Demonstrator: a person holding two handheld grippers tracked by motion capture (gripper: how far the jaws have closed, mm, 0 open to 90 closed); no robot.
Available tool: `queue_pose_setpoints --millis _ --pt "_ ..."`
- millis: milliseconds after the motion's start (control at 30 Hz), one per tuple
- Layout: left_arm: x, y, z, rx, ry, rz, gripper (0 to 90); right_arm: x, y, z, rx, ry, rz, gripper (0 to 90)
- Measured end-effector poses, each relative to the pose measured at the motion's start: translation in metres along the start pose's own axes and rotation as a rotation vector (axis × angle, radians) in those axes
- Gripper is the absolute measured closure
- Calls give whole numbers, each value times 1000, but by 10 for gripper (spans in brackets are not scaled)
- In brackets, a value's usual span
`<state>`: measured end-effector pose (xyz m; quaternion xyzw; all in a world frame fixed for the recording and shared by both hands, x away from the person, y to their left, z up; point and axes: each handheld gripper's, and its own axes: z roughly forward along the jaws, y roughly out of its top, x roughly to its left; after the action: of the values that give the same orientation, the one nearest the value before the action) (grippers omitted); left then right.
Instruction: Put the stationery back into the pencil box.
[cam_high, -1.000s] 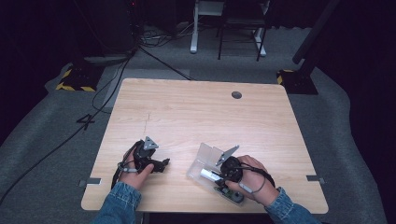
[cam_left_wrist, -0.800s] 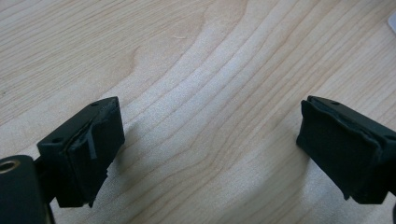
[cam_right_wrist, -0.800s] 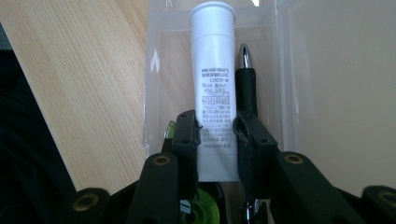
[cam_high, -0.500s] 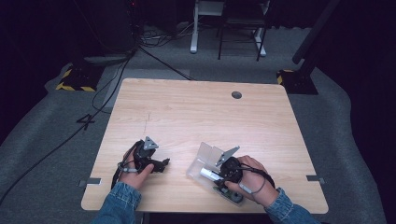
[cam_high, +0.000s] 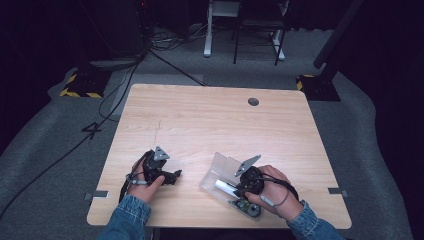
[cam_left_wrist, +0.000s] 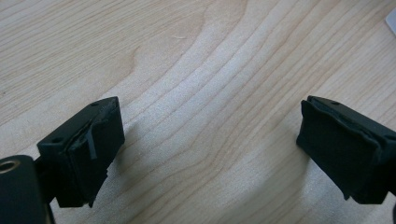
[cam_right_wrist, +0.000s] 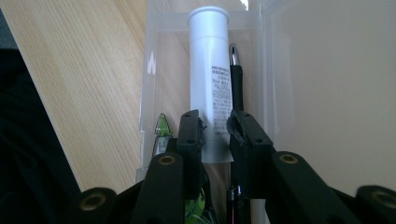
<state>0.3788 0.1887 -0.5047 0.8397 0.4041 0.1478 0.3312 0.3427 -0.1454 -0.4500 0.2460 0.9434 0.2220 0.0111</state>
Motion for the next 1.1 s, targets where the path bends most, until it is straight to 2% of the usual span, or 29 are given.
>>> queue_pose_setpoints --millis 200,300,433,567,633,700,767,867,1100 --pt "0 0 0 0 0 0 74 3 1 1 4 -3 -23 771" --pt "0 0 0 0 0 0 74 5 1 0 4 -21 -33 780" --pt "0 0 0 0 0 0 74 13 2 0 19 -65 -72 797" --pt "0 0 0 0 0 0 74 15 2 -1 23 -70 -85 803" --pt "0 0 0 0 0 0 74 15 2 -1 30 -71 -89 784" --pt "0 0 0 0 0 0 74 16 1 1 53 -73 -90 724" --pt "0 0 0 0 0 0 74 18 1 1 53 -87 -108 741" --pt "0 0 0 0 0 0 74 22 2 -2 61 -111 -140 815" --pt "0 0 0 0 0 0 74 26 2 -2 81 -141 -160 814"
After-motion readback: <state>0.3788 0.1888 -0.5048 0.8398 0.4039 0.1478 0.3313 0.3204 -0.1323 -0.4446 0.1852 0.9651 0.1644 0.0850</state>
